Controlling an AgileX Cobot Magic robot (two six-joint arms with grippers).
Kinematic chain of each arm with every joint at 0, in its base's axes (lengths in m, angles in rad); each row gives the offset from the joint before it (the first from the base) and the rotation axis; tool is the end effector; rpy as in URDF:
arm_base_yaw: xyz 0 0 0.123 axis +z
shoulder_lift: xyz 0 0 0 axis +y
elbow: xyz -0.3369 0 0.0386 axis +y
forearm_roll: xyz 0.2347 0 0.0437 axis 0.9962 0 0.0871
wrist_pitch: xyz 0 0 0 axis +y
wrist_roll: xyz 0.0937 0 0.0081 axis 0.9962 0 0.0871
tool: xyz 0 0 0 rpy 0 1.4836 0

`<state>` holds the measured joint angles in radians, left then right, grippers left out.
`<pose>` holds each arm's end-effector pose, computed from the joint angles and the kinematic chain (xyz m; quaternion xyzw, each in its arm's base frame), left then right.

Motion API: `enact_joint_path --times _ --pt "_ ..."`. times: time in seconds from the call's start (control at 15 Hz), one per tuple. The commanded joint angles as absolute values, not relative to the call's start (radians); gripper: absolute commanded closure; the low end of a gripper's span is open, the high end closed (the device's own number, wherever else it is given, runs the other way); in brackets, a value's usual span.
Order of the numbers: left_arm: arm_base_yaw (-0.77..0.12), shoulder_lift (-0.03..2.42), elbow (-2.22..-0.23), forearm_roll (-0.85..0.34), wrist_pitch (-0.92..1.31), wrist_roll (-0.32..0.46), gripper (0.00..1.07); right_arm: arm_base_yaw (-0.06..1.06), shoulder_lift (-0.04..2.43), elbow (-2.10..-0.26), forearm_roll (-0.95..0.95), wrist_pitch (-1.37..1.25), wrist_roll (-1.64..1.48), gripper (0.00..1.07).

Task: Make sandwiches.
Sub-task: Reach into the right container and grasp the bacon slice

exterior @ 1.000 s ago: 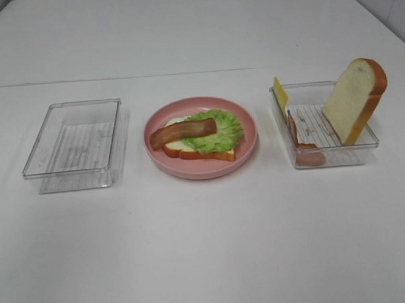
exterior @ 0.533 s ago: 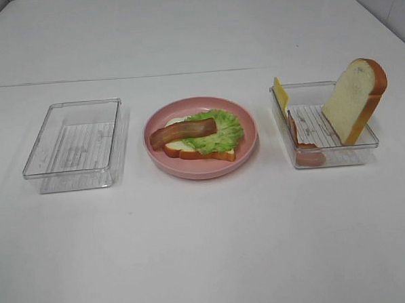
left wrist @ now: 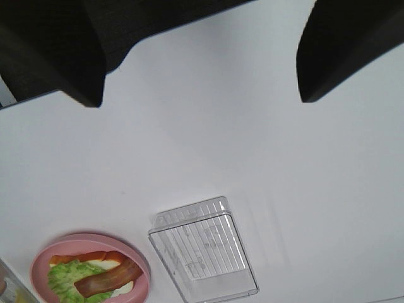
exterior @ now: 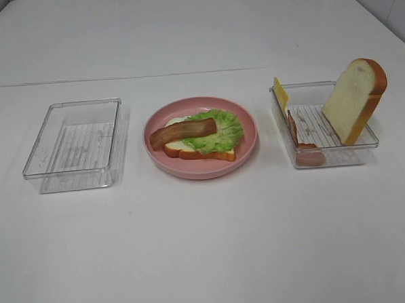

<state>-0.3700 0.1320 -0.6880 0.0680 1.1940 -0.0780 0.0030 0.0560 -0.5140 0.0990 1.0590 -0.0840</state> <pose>-0.0656 0.0318 0.3175 0.1224 0.8636 -0.0755 0.4832 -0.0614 0.0079 0.2774 -0.0383 0.8617 0.0290 0.5052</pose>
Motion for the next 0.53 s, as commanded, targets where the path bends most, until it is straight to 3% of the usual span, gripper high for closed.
enact_joint_path --times 0.07,0.33,0.53 --pt "-0.373 0.078 -0.656 0.055 1.126 -0.061 0.27 0.0 0.135 -0.544 0.102 1.005 -0.084 0.31" --pt "-0.373 0.067 -0.607 0.0 1.072 0.023 0.27 0.0 0.444 -0.648 0.197 0.905 -0.089 0.31" --pt "-0.373 0.066 -0.517 -0.052 1.057 0.03 0.27 0.0 0.731 -0.761 0.334 0.885 -0.1 0.32"
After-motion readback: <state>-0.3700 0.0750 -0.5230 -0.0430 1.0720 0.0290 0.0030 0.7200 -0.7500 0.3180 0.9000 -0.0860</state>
